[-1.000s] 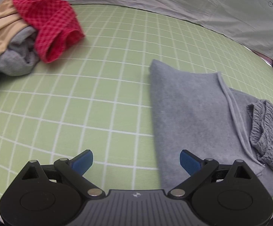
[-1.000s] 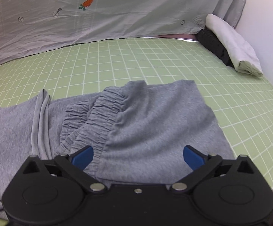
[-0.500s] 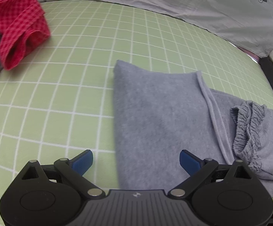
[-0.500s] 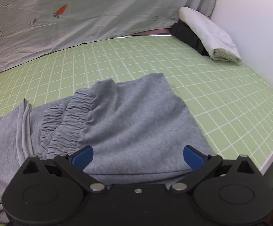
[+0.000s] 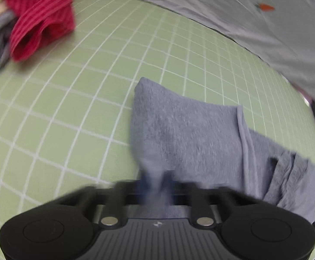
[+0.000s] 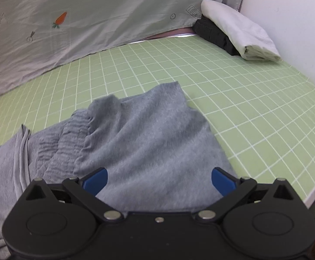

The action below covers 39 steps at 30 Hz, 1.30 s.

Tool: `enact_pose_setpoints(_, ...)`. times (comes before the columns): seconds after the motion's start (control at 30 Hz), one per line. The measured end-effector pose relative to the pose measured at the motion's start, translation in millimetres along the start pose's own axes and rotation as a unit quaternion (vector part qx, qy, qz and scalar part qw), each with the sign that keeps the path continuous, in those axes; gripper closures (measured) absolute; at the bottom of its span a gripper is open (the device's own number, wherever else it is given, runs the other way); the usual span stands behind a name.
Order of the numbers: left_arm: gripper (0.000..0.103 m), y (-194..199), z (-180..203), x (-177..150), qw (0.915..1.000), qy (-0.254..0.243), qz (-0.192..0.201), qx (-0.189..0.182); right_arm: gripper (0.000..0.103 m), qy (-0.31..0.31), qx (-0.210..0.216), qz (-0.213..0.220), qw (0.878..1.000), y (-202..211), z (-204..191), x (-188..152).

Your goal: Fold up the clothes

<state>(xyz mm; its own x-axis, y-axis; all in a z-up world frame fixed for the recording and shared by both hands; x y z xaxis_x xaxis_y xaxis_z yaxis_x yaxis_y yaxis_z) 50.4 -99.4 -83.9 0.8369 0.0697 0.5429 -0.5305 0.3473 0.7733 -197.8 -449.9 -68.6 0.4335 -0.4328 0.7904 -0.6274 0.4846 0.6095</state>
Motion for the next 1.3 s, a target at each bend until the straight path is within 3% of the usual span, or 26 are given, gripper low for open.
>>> enact_pose_setpoints(0.13, 0.095, 25, 35, 3, 0.9993, 0.011, 0.032, -0.018, 0.0, -0.002, 0.016, -0.003, 1.0, -10, 32, 10)
enact_pose_setpoints(0.33, 0.095, 43, 147, -9, 0.9952, 0.001, 0.057, -0.08, 0.0, -0.004, 0.04, -0.007, 0.999, -26, 80, 26)
enact_pose_setpoints(0.53, 0.093, 21, 274, -56, 0.9861, -0.027, 0.018, -0.163, 0.0, 0.011, 0.061, -0.004, 0.998, -39, 133, 44)
enact_pose_setpoints(0.63, 0.08, 4, 309, -90, 0.9877, -0.041, -0.011, -0.151, 0.0, 0.023, 0.062, -0.01, 0.998, -47, 159, 49)
enact_pose_setpoints(0.7, 0.061, 3, 318, -102, 0.9876, -0.037, -0.021, -0.151, 0.0, 0.024, 0.062, -0.013, 0.998, -52, 173, 51)
enact_pose_setpoints(0.8, 0.036, 17, 310, -99, 0.9902, -0.042, 0.013, -0.133, 0.0, 0.032, 0.062, -0.012, 0.997, -56, 179, 52)
enact_pose_setpoints(0.9, 0.033, 30, 286, -85, 0.9941, -0.032, 0.051, -0.09, 0.0, 0.041, 0.069, -0.014, 0.997, -63, 173, 53)
enact_pose_setpoints(1.07, 0.03, 49, 233, -75, 0.9975, -0.002, 0.069, -0.016, 0.0, 0.053, 0.106, -0.004, 0.993, -67, 137, 59)
enact_pose_setpoints(1.3, 0.029, 67, 172, -73, 0.9981, 0.0, 0.06, 0.015, 0.0, 0.057, 0.146, -0.004, 0.988, -57, 73, 54)
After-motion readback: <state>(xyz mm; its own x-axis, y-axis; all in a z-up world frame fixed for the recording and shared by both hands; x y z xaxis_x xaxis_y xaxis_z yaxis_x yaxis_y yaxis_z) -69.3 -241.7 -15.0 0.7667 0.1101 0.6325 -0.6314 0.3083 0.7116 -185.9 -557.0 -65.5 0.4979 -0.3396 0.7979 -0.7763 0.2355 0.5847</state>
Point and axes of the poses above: each gripper's, at about its wrist camera, not at the fingertips, and y roughly against the way its jaws point, z to its right, x to its top, the point moved 3 cm from there along -y, roughly the way its jaws point, and after that the axes turned 12 degrees about z, right-handed, at the moved point
